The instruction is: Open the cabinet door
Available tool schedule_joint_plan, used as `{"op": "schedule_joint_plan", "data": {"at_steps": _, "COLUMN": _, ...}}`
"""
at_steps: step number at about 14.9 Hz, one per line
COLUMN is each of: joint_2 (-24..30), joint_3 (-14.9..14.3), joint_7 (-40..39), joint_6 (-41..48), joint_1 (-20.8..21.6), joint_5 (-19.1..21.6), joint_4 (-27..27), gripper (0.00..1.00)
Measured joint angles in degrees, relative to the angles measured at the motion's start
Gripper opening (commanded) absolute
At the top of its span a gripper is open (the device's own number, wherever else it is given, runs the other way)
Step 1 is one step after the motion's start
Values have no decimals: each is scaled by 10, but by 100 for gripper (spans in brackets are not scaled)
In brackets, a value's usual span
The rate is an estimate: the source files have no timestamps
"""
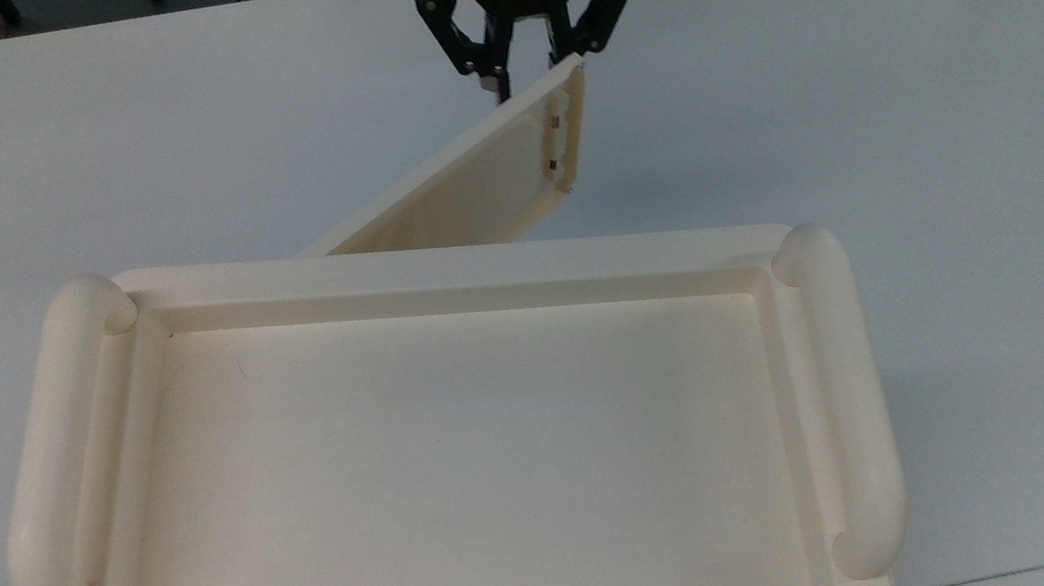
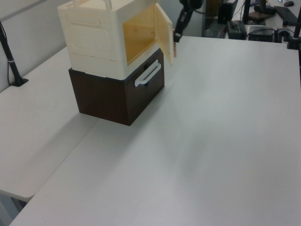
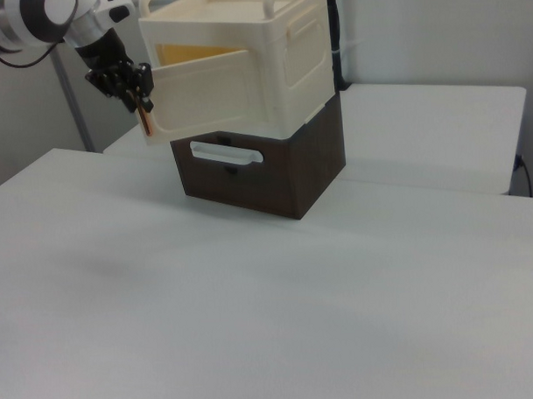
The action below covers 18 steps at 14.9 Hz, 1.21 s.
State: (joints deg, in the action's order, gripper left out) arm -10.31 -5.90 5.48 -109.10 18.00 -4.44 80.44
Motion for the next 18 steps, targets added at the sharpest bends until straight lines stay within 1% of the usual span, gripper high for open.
{"op": "schedule_joint_plan", "data": {"at_steps": 2, "joint_2": 23, "joint_3": 0, "joint_7": -25, "joint_6": 90, "joint_1": -22, "joint_5": 2, "joint_4": 2, "gripper": 100}}
{"op": "schedule_joint_plan", "data": {"at_steps": 6, "joint_2": 57, "joint_3": 0, "joint_7": -41, "joint_6": 208, "joint_1": -59, "joint_5": 2, "joint_4": 5, "gripper": 100}}
{"op": "schedule_joint_plan", "data": {"at_steps": 8, "joint_2": 85, "joint_3": 0, "joint_7": -45, "joint_6": 277, "joint_1": -79, "joint_5": 3, "joint_4": 12, "gripper": 100}}
{"op": "schedule_joint_plan", "data": {"at_steps": 10, "joint_2": 106, "joint_3": 0, "joint_7": -52, "joint_6": 309, "joint_1": -85, "joint_5": 3, "joint_4": 23, "gripper": 100}}
{"op": "schedule_joint_plan", "data": {"at_steps": 13, "joint_2": 121, "joint_3": 12, "joint_7": -52, "joint_6": 317, "joint_1": -96, "joint_5": 7, "joint_4": 42, "gripper": 100}}
{"op": "schedule_joint_plan", "data": {"at_steps": 16, "joint_2": 122, "joint_3": 17, "joint_7": -52, "joint_6": 317, "joint_1": -109, "joint_5": 38, "joint_4": 47, "gripper": 100}}
{"op": "schedule_joint_plan", "data": {"at_steps": 18, "joint_2": 122, "joint_3": 17, "joint_7": -53, "joint_6": 317, "joint_1": -113, "joint_5": 49, "joint_4": 49, "gripper": 100}}
